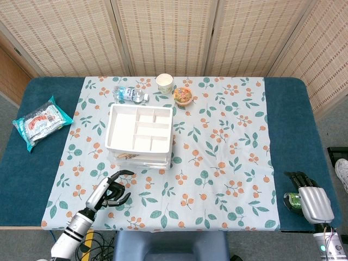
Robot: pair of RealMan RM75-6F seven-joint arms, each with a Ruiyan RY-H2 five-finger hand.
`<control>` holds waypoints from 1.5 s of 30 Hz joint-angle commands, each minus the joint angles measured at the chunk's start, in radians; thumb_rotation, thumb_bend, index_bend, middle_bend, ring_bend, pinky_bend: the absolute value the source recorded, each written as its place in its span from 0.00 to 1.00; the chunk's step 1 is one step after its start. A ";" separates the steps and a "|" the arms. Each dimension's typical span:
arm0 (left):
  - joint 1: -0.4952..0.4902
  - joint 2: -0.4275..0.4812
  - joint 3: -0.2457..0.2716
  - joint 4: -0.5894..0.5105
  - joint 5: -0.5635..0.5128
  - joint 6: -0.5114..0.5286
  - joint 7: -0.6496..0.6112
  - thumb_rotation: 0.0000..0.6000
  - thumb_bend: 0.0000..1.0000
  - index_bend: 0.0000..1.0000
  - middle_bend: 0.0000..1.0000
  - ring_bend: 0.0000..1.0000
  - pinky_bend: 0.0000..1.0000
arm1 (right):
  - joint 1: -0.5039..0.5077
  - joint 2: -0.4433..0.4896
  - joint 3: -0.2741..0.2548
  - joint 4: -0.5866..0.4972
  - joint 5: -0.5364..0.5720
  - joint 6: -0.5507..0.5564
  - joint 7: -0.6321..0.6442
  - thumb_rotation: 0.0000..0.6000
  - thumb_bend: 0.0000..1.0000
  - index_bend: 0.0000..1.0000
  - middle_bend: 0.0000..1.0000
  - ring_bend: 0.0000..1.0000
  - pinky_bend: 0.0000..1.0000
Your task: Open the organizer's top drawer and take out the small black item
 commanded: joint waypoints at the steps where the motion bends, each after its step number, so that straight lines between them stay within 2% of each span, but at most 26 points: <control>1: 0.000 0.051 -0.011 -0.026 0.013 0.018 0.063 1.00 0.36 0.22 0.88 0.98 1.00 | 0.002 0.000 0.001 0.000 -0.003 0.001 0.002 1.00 0.33 0.14 0.20 0.17 0.25; 10: -0.057 0.142 -0.079 -0.057 -0.074 -0.048 0.247 1.00 0.36 0.14 0.90 0.99 1.00 | 0.001 -0.003 0.000 0.006 -0.007 0.004 0.015 1.00 0.33 0.14 0.20 0.17 0.25; 18: -0.109 0.195 -0.092 -0.104 -0.133 -0.139 0.352 1.00 0.36 0.13 0.91 1.00 1.00 | -0.005 -0.004 -0.002 0.015 -0.006 0.010 0.027 1.00 0.33 0.14 0.20 0.17 0.25; 30: -0.173 0.235 -0.111 -0.122 -0.185 -0.232 0.407 1.00 0.36 0.21 0.92 1.00 1.00 | -0.018 -0.011 -0.006 0.033 -0.002 0.019 0.050 1.00 0.33 0.14 0.20 0.17 0.25; 45: -0.187 0.275 -0.090 -0.164 -0.156 -0.250 0.417 1.00 0.36 0.33 0.92 1.00 1.00 | -0.017 -0.013 -0.004 0.046 -0.001 0.014 0.063 1.00 0.33 0.14 0.20 0.17 0.25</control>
